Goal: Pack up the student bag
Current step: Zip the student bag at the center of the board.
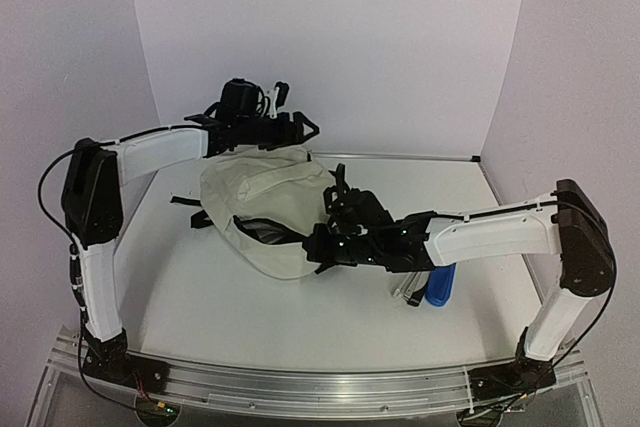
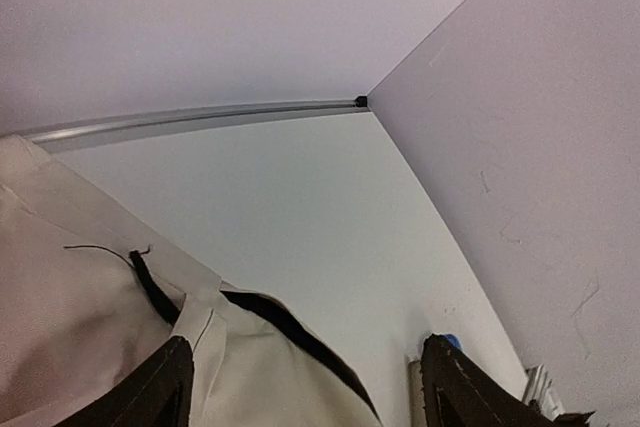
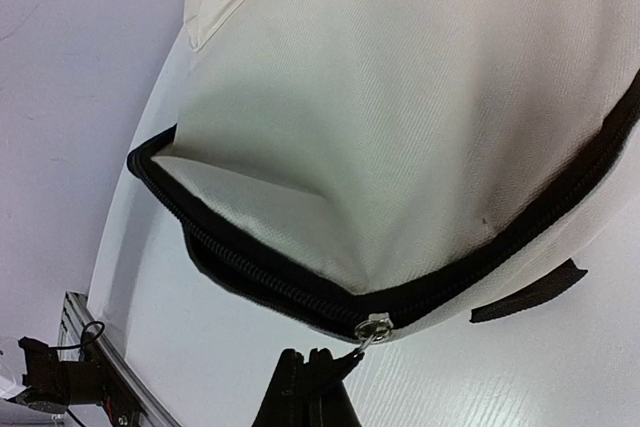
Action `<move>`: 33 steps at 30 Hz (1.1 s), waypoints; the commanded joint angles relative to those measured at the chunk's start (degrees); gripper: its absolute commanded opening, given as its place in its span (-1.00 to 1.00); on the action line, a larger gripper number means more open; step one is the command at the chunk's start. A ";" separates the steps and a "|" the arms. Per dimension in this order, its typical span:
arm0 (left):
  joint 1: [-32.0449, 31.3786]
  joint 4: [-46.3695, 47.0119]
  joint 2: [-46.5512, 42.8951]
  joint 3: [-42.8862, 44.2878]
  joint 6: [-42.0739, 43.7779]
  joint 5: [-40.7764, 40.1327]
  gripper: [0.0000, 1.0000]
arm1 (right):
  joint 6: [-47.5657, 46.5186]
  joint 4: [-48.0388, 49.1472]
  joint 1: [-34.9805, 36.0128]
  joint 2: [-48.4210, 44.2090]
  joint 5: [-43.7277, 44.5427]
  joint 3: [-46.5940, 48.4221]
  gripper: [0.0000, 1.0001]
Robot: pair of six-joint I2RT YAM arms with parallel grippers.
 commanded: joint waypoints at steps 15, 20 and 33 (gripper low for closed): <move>-1.15 -24.68 -5.60 -7.70 34.40 -31.21 0.92 | 1.33 3.23 -1.12 -2.20 -3.64 -0.61 -1.00; -1.93 -26.13 -3.21 -6.85 35.37 -32.31 0.55 | 1.32 3.31 -1.19 -2.02 -3.36 -0.35 -1.00; -3.71 -25.55 -4.70 -11.31 19.99 -28.51 -0.99 | -1.65 1.07 -2.45 -3.01 -3.66 1.12 -1.00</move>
